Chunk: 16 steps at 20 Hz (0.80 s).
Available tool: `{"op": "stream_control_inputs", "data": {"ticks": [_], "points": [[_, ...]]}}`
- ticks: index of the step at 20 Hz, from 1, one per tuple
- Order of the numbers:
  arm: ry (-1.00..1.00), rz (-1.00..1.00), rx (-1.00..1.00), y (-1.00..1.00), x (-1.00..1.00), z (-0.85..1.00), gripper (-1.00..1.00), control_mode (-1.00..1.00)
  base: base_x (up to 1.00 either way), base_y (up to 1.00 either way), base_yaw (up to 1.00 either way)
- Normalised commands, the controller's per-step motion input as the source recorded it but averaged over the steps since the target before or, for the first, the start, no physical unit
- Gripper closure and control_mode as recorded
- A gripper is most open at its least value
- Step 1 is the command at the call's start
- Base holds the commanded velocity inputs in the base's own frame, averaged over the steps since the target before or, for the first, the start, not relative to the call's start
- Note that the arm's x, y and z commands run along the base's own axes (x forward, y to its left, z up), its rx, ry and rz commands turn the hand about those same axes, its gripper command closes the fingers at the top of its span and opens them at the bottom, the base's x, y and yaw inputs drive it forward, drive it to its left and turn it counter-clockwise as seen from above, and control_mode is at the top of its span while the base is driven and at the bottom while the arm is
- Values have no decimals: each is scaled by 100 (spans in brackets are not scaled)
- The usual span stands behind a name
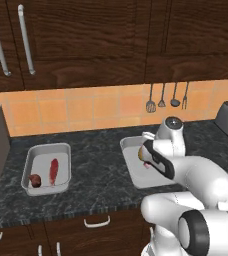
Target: Place one potato and one steak in each tupperware on the nearby counter, to pack two identical lunches.
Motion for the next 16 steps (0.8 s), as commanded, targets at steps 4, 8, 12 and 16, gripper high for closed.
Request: {"op": "stream_control_inputs", "data": {"ticks": [4,8,12,16], "points": [[0,1,0,9,2,-9,-100,-100,0,0,0],[-3,0,0,-3,-4,0,-100,-100,0,0,0],[-8,0,0,0,-36,0,-100,-100,0,0,0],[-9,10,-3,65,-48,9,-100,-100,0,0,0]]}}
